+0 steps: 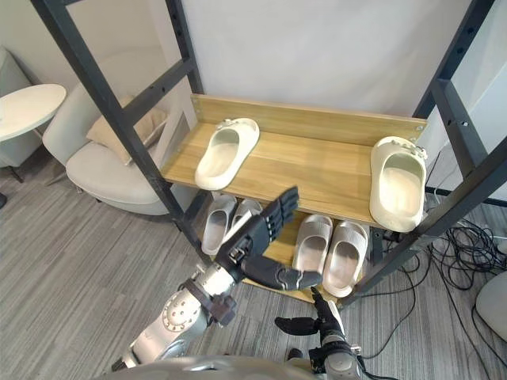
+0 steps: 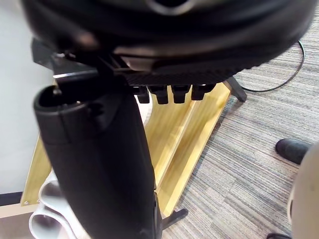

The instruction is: Organize the slippers on the shoe rack

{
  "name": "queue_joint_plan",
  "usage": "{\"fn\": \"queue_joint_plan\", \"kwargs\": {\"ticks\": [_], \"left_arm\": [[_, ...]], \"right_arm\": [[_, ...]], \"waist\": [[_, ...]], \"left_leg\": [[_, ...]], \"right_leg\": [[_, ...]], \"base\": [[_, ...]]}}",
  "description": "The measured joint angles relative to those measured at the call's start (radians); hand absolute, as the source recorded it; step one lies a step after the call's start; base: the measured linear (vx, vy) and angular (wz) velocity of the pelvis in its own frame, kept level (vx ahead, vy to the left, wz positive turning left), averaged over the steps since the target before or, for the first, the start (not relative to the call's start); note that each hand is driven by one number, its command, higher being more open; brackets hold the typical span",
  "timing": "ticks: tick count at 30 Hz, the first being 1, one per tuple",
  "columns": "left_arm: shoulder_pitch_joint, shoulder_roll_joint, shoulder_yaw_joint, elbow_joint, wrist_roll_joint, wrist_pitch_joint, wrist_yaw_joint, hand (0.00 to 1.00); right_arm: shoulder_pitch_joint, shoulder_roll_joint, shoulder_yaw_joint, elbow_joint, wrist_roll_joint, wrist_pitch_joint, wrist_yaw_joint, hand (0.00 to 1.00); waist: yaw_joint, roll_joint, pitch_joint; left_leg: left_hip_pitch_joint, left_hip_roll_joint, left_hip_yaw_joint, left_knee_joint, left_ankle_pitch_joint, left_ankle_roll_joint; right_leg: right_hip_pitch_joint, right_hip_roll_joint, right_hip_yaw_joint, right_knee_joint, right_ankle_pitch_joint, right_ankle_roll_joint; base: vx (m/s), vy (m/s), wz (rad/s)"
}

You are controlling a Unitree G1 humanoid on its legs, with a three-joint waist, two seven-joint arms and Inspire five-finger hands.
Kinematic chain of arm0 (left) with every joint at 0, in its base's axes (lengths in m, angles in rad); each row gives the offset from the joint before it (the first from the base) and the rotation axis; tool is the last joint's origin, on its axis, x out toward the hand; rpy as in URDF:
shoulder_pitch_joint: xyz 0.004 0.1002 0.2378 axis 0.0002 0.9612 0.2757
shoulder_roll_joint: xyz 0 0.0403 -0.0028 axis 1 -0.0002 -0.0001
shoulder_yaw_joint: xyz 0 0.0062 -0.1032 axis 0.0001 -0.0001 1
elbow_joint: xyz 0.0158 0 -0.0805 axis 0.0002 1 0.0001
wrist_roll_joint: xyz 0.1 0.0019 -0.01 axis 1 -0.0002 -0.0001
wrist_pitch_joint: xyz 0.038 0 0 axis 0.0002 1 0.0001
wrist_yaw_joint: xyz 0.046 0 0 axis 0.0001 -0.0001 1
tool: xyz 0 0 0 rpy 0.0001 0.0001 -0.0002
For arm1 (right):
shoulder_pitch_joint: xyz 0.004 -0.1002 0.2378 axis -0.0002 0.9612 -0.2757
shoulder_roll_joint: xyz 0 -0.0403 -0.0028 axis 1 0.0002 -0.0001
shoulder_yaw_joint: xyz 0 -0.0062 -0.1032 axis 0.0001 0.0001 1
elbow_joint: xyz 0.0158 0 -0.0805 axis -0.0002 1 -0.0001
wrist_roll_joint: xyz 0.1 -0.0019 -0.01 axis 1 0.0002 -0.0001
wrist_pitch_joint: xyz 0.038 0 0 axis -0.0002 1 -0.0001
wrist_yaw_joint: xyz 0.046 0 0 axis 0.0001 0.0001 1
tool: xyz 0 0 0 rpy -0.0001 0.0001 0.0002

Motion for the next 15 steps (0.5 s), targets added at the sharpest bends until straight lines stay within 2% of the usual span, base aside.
{"fn": "queue_joint_plan", "kwargs": {"ticks": [8,15], "left_arm": [[-0.081,-0.038,0.049,-0.066,0.012,-0.056,0.114,1.0],[-0.192,-0.038,0.106,-0.056,0.201,-0.056,0.225,1.0]], "right_arm": [[0.001,-0.02,0.0,0.038,0.0,-0.001,-0.005,1.0],[0.018,-0.037,0.003,0.046,-0.001,-0.001,-0.016,1.0]], "waist": [[0.009,-0.005,-0.01],[0.008,-0.006,-0.01]], "left_leg": [[0.004,-0.002,-0.014,0.004,0.0,0.0],[0.006,-0.001,-0.015,0.003,0.001,0.001]], "right_leg": [[0.002,-0.002,-0.013,0.024,-0.014,0.0],[0.004,-0.006,-0.014,0.025,-0.015,0.0]], "base": [[0.01,0.0,0.05],[0.0,0.001,0.01]]}}
